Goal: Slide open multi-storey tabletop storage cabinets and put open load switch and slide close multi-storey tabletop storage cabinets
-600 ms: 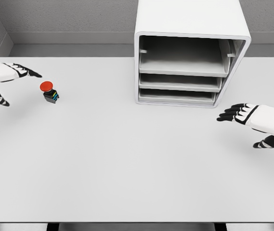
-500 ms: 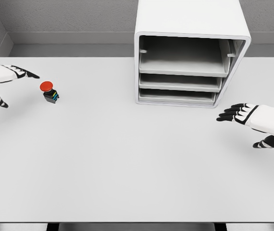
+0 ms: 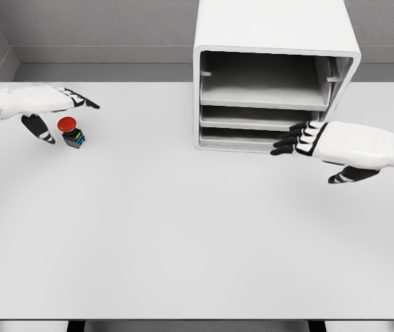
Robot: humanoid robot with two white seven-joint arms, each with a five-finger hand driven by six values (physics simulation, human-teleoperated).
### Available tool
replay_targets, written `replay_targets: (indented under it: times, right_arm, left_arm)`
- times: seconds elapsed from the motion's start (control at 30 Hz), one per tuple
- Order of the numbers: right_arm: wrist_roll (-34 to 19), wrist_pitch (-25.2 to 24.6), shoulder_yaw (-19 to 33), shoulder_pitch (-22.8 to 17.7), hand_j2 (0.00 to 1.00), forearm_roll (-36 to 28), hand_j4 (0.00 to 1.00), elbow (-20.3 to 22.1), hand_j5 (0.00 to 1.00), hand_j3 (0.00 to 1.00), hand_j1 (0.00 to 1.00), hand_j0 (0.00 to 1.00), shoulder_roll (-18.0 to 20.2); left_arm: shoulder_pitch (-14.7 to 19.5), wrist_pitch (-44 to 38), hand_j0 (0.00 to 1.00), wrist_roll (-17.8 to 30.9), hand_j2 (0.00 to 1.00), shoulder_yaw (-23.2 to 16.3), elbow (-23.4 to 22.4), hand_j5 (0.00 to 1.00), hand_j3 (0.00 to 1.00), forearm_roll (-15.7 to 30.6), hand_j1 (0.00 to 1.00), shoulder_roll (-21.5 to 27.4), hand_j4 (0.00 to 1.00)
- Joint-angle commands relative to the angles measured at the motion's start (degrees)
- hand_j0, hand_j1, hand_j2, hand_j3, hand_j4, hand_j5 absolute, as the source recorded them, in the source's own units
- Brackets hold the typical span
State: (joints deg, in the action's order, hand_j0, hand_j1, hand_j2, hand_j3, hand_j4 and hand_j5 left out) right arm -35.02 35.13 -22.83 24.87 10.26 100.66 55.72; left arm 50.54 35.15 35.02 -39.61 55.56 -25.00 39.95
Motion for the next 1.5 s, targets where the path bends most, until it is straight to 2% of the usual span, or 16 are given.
replay_targets:
  times: [0.0,0.17,0.3,0.4,0.43,0.53,0.63,0.73,0.8,0.83,0.97,1.17,1.2,1.27,1.47]
  right_arm:
    - [0.0,-0.1,-2.9,0.2,1.00,-0.4,1.00,0.0,1.00,1.00,1.00,1.00,-0.8]
    - [0.0,-0.1,-3.1,3.5,1.00,-2.7,1.00,0.0,1.00,1.00,1.00,1.00,-3.4]
    - [0.0,-0.1,-6.0,7.6,1.00,-2.7,1.00,-1.0,1.00,1.00,1.00,1.00,-6.0]
    - [0.0,-0.1,-6.2,9.2,1.00,-2.9,1.00,-2.6,1.00,1.00,1.00,1.00,-7.6]
    - [0.0,-0.1,-7.6,10.3,1.00,-2.8,1.00,-3.2,1.00,1.00,1.00,1.00,-8.1]
    - [0.0,-0.1,-12.5,14.6,1.00,-2.8,1.00,-7.8,1.00,1.00,1.00,1.00,-11.1]
    - [0.0,-0.1,-15.0,16.8,1.00,-2.7,1.00,-10.4,1.00,1.00,1.00,1.00,-13.2]
    - [0.0,-0.1,-15.2,19.3,1.00,-2.8,1.00,-15.7,1.00,1.00,1.00,1.00,-14.6]
    - [0.0,-0.1,-15.1,20.3,1.00,-2.8,1.00,-18.7,1.00,1.00,1.00,1.00,-14.8]
    - [0.0,-0.1,-15.1,20.5,1.00,-2.8,1.00,-20.2,1.00,1.00,1.00,1.00,-14.9]
    - [0.0,-0.1,-14.9,21.4,1.00,-2.4,1.00,-26.3,1.00,1.00,1.00,1.00,-15.0]
    - [0.0,-0.1,-15.2,20.4,1.00,-2.1,1.00,-26.4,1.00,1.00,1.00,1.00,-14.4]
    - [0.0,-0.1,-15.1,20.0,1.00,-2.1,1.00,-25.6,1.00,1.00,1.00,1.00,-14.3]
    - [0.0,-0.1,-15.1,18.8,1.00,-2.0,1.00,-21.3,1.00,1.00,1.00,1.00,-13.0]
    - [0.0,-0.1,-14.4,17.2,1.00,-2.1,1.00,-15.1,1.00,1.00,1.00,1.00,-11.0]
  left_arm:
    - [0.0,-0.2,1.00,0.0,1.00,-0.5,-1.2,1.00,1.00,-0.8,1.00,-0.2,1.00]
    - [0.1,-0.2,0.95,0.0,0.95,-1.3,-1.2,0.95,0.95,-2.0,0.95,-1.0,0.95]
    - [0.0,-0.2,0.87,0.0,0.87,-1.3,-1.2,0.87,0.87,-2.0,0.87,-0.9,0.87]
    - [0.0,-0.2,0.75,0.0,0.75,-2.4,-1.1,0.75,0.75,-2.0,0.75,-0.8,0.75]
    - [0.1,-0.2,0.73,0.0,0.73,-2.4,-1.1,0.73,0.73,-2.0,0.73,-0.7,0.73]
    - [0.4,-0.2,0.73,0.0,0.73,-2.2,-1.2,0.73,0.73,-2.1,0.73,-0.2,0.73]
    - [0.4,-0.2,0.73,0.0,0.73,-2.3,-1.2,0.73,0.73,-2.1,0.73,-0.3,0.73]
    - [0.4,-0.2,0.60,0.0,0.60,-2.4,-1.1,0.60,0.60,-2.1,0.60,-0.4,0.60]
    - [0.2,-0.2,0.46,0.0,0.46,-2.3,-0.7,0.46,0.46,-1.9,0.46,-0.2,0.46]
    - [0.2,-0.2,0.34,0.0,0.34,-2.1,-0.8,0.34,0.34,-1.9,0.34,-0.1,0.34]
    - [0.3,-0.2,0.31,0.0,0.31,-2.1,-0.8,0.31,0.31,-1.9,0.31,-0.1,0.31]
    - [0.8,-0.2,0.27,0.0,0.27,-2.0,0.3,0.27,0.27,-1.6,0.27,-0.2,0.27]
    - [1.1,-0.2,0.27,0.0,0.27,-1.9,3.8,0.27,0.27,-1.5,0.27,0.6,0.27]
    - [0.5,-0.2,0.27,0.0,0.27,-2.0,15.2,0.27,0.27,-1.3,0.27,4.8,0.27]
    - [0.4,-0.2,0.27,0.0,0.27,-2.5,37.2,0.27,0.27,4.7,0.27,13.7,0.27]
